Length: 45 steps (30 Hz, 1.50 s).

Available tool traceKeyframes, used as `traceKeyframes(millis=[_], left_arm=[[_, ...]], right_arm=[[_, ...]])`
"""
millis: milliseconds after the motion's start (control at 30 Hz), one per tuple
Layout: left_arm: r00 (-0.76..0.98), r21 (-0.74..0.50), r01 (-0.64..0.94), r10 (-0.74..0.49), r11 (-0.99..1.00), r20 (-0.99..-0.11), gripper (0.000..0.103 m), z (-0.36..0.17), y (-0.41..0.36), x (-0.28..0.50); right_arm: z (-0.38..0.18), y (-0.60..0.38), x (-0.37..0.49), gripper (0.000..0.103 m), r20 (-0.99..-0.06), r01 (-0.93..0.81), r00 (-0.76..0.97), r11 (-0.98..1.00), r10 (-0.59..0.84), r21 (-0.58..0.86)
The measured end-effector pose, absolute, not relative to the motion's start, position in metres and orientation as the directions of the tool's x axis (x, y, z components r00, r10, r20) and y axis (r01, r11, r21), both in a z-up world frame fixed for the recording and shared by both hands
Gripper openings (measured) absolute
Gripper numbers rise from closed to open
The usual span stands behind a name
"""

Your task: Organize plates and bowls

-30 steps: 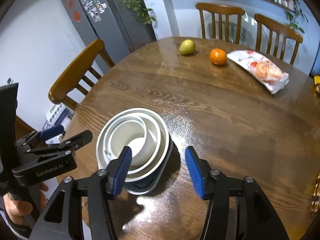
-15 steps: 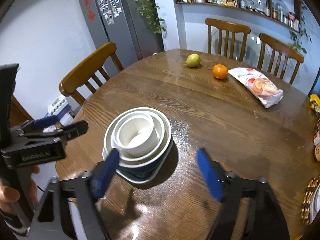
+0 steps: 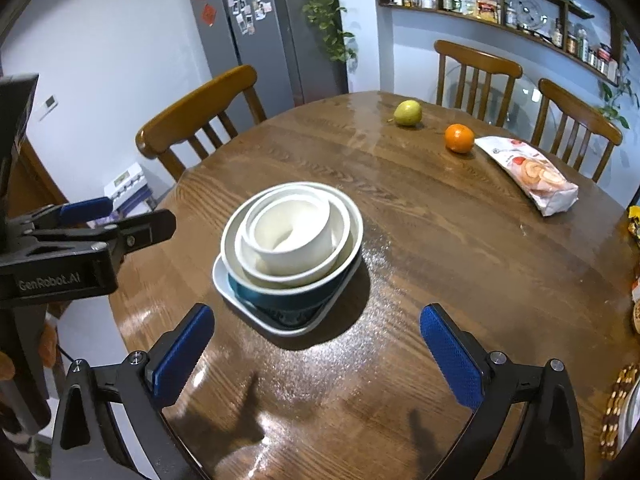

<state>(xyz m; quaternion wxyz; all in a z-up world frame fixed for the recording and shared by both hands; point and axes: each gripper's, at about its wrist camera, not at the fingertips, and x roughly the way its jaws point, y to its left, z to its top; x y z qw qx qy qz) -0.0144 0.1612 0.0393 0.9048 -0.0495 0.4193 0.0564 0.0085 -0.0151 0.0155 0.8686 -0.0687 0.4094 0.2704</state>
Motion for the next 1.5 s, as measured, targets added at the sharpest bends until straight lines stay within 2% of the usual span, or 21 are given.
traceKeyframes(millis=[467, 767, 1500], left_arm=[[0.575, -0.006, -0.186, 0.104, 0.983, -0.811, 0.102, 0.02, 0.16, -0.023], [0.549, 0.063, -0.207, 0.169, 0.976, -0.818, 0.102, 0.006, 0.161, -0.029], [0.525, 0.08, -0.181, 0.166, 0.98, -0.835, 0.102, -0.003, 0.154, -0.022]], right_arm=[[0.002, -0.012, 0.004, 0.103, -0.763, -0.534, 0.499, 0.839, 0.412, 0.104], [0.004, -0.017, 0.004, 0.103, -0.758, -0.506, 0.52, 0.857, 0.393, 0.098], [0.002, -0.013, 0.011, 0.103, -0.768, -0.514, 0.5, 0.851, 0.4, 0.108]])
